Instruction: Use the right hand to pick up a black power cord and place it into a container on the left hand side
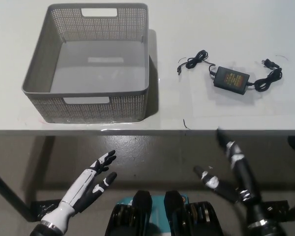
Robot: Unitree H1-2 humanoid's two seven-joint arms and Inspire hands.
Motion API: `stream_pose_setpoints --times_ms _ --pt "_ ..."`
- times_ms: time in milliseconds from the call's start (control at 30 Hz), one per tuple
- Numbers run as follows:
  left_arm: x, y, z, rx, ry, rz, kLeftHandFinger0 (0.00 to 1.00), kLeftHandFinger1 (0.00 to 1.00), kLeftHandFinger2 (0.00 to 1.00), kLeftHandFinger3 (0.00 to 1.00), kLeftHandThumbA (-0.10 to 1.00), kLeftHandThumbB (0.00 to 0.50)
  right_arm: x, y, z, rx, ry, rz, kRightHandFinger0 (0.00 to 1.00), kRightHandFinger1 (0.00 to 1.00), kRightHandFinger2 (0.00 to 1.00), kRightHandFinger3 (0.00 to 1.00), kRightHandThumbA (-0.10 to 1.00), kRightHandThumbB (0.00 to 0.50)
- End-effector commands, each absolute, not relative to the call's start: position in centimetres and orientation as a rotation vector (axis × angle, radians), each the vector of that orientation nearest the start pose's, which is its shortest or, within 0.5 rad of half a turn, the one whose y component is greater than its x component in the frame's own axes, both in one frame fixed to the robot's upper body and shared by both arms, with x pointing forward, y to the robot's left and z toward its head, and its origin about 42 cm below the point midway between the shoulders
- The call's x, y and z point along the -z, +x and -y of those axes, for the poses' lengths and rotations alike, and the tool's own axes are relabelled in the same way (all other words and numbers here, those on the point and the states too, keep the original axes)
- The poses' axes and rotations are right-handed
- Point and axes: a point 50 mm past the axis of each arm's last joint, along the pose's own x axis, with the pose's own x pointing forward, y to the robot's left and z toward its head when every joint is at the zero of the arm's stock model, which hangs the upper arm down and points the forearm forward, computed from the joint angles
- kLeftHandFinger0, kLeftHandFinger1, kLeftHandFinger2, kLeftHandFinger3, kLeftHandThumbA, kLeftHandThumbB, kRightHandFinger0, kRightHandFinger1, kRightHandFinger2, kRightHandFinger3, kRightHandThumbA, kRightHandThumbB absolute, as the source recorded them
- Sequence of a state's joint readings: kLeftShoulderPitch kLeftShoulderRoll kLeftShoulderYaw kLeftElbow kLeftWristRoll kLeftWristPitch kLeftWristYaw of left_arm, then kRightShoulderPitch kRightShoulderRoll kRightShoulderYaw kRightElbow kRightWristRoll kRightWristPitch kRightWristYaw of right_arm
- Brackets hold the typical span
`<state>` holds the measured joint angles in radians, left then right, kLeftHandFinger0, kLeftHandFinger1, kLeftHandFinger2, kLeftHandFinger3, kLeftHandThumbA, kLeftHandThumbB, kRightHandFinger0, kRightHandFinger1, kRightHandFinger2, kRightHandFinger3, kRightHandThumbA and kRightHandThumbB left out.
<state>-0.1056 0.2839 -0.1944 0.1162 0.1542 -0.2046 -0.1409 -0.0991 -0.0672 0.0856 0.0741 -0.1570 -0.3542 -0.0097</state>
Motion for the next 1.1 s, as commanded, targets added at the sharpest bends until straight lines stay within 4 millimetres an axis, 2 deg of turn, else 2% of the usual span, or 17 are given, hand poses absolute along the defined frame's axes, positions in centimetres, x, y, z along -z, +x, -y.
stream_pose_setpoints --times_ms 0,167,267,367,467,500,567,667,733,767,800,867,1067 --pt "-11.7 31.6 -24.9 0.386 0.476 0.233 1.00 1.00 1.00 1.00 0.95 0.399 -16.4 30.9 21.3 -0.077 -0.283 0.529 1.00 1.00 1.00 1.00 0.90 0.323" --pt "-11.6 31.4 -25.0 0.388 0.471 0.237 1.00 1.00 1.00 1.00 0.96 0.393 -19.9 31.6 22.6 -0.018 -0.341 0.611 1.00 1.00 1.00 1.00 0.94 0.332" --pt "-11.4 31.1 -24.9 0.392 0.463 0.233 1.00 1.00 1.00 1.00 0.97 0.396 -21.4 32.4 23.3 0.011 -0.389 0.631 1.00 1.00 1.00 1.00 0.95 0.311" --pt "-11.3 31.0 -25.0 0.391 0.464 0.235 1.00 1.00 1.00 1.00 0.98 0.403 -23.0 34.3 24.2 0.019 -0.430 0.632 1.00 1.00 1.00 1.00 0.93 0.290" --pt "-11.2 30.7 -24.9 0.390 0.467 0.235 1.00 1.00 1.00 1.00 0.99 0.401 -24.3 36.4 25.0 0.015 -0.485 0.604 1.00 1.00 1.00 1.00 0.96 0.330" --pt "-11.0 30.3 -24.9 0.388 0.462 0.233 1.00 1.00 1.00 1.00 0.99 0.400 -24.5 36.9 25.2 0.013 -0.511 0.583 1.00 1.00 1.00 1.00 0.96 0.328" --pt "-10.9 30.3 -24.9 0.384 0.455 0.237 1.00 1.00 1.00 1.00 0.98 0.400 -25.7 38.8 25.7 0.002 -0.598 0.559 1.00 1.00 1.00 1.00 0.96 0.337" --pt "-10.7 30.0 -24.9 0.387 0.438 0.222 1.00 1.00 1.00 1.00 0.97 0.407 -27.4 41.7 26.3 -0.011 -0.736 0.543 1.00 1.00 1.00 1.00 0.98 0.392" --pt "-10.5 29.8 -24.8 0.383 0.442 0.221 1.00 1.00 1.00 1.00 0.98 0.419 -28.2 43.4 26.2 -0.016 -0.794 0.525 1.00 1.00 1.00 1.00 0.95 0.404" --pt "-10.4 29.6 -24.9 0.380 0.442 0.222 1.00 1.00 1.00 1.00 0.98 0.418 -28.9 44.9 26.1 -0.020 -0.845 0.503 1.00 1.00 1.00 1.00 0.91 0.437" --pt "-10.4 29.6 -24.8 0.378 0.444 0.224 1.00 1.00 1.00 1.00 0.98 0.419 -29.3 45.7 26.0 -0.021 -0.875 0.487 1.00 1.00 1.00 1.00 0.91 0.441" --pt "-10.3 29.6 -24.9 0.377 0.439 0.224 1.00 1.00 1.00 1.00 0.98 0.420 -30.2 47.5 25.8 -0.026 -0.903 0.458 1.00 1.00 1.00 1.00 0.86 0.469" --pt "-10.3 29.3 -24.9 0.375 0.437 0.225 1.00 1.00 1.00 1.00 0.97 0.419 -32.2 51.9 25.3 -0.095 -0.943 0.355 1.00 1.00 1.00 1.00 0.87 0.493"
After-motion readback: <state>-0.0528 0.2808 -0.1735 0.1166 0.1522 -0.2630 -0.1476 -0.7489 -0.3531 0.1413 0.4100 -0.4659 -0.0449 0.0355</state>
